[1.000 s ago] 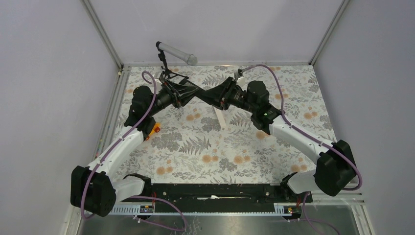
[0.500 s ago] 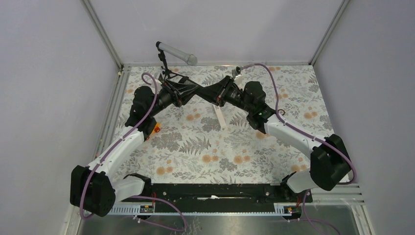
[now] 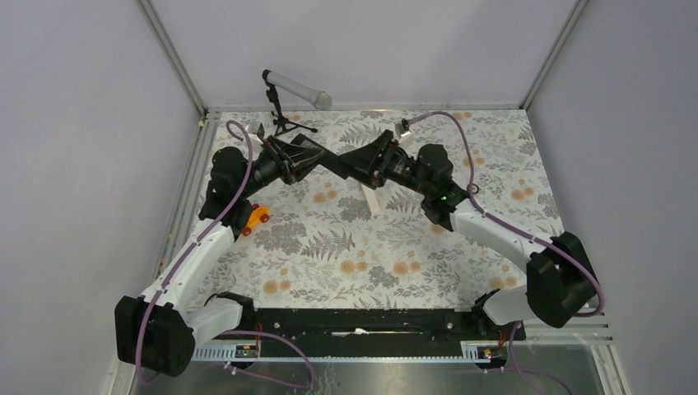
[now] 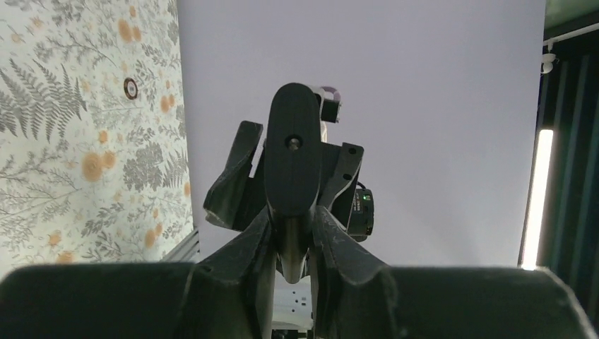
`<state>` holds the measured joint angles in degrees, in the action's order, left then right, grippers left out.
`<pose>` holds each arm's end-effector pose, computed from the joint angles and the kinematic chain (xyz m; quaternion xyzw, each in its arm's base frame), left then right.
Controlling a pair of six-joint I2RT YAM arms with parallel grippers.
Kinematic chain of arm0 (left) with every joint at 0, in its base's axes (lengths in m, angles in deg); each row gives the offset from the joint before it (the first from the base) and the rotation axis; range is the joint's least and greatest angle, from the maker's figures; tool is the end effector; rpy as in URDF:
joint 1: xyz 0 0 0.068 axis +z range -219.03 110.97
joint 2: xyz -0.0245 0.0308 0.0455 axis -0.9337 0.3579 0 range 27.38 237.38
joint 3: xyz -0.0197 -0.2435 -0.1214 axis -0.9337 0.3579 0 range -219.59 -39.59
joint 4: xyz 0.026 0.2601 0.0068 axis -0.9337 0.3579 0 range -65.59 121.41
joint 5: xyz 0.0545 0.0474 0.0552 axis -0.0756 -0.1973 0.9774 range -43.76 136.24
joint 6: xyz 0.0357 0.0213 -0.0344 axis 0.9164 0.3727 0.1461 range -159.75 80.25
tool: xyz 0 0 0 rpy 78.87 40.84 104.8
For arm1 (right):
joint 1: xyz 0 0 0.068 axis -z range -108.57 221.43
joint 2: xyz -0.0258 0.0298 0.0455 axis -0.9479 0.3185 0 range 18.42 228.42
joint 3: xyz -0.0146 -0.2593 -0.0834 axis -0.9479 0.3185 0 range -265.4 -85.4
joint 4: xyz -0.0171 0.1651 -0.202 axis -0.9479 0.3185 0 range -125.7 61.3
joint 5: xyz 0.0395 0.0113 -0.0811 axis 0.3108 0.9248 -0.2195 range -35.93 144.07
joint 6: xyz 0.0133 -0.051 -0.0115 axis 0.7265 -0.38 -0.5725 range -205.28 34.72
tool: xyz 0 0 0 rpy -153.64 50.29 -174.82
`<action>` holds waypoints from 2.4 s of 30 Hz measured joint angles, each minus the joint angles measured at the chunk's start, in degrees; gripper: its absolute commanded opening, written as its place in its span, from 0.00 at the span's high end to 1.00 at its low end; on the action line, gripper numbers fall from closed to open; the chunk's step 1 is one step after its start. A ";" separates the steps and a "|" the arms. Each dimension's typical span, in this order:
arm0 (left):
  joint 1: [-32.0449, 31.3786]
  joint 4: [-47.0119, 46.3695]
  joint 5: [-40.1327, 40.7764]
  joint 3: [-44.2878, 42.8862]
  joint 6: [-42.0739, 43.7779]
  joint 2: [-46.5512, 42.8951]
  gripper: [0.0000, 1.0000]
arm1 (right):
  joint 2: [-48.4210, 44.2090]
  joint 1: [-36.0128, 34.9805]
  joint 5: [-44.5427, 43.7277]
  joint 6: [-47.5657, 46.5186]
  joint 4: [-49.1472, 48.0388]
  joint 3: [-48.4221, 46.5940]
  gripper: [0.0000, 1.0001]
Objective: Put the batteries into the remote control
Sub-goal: Load the battery cover into the remote control, then place the remote control at the center of the board.
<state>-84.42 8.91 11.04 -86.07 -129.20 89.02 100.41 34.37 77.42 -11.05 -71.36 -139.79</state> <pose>0.2355 -0.0861 0.3402 -0.2335 0.6656 -0.6658 0.2433 0.2578 0.2126 0.3296 0.0599 0.6573 0.6854 0.3077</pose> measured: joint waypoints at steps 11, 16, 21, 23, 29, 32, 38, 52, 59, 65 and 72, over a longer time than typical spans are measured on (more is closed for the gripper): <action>2.99 -0.74 -12.00 -1.16 11.28 2.99 1.00 | -8.44 5.51 12.66 -10.64 2.40 0.98 0.04; 2.99 -6.62 -18.73 -2.45 13.55 3.37 1.00 | -7.10 5.51 22.05 -20.26 7.48 -1.40 0.17; 2.99 -12.83 -23.91 -2.47 14.47 3.37 1.00 | -3.52 5.09 31.47 -23.47 7.32 -3.10 0.29; 2.99 -13.94 -25.14 -2.47 14.88 3.37 1.00 | -2.54 4.55 33.44 -24.44 7.23 -3.48 0.31; 2.99 -15.96 -27.56 -2.47 15.85 3.34 1.00 | -1.03 2.51 34.58 -26.99 8.15 -5.53 0.45; 2.99 -16.28 -28.20 -2.47 16.70 3.32 1.00 | -0.20 2.21 34.34 -26.95 7.98 -6.47 0.52; 3.19 -16.35 -28.26 -2.43 18.73 3.32 1.00 | 3.26 1.42 35.36 -24.37 4.46 -8.46 0.60; 2.12 -0.61 -26.69 -2.58 32.04 -0.44 0.06 | 6.36 -1.03 30.42 -25.35 8.41 -11.52 1.00; 3.52 20.17 -16.22 -4.72 47.41 -5.40 0.01 | -2.03 1.25 13.57 -34.91 27.32 -9.01 1.00; 5.88 31.50 -4.02 -4.72 53.64 -9.55 0.01 | -3.06 8.28 -13.53 -45.99 47.56 -7.93 1.00; 5.88 38.71 5.51 -5.01 57.20 -14.75 0.01 | 11.04 8.39 -35.69 -54.23 61.37 -7.32 1.00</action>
<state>-78.54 47.62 16.55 -91.08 -72.00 74.27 111.45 42.76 41.73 -65.27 -9.99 -147.11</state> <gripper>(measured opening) 0.986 0.231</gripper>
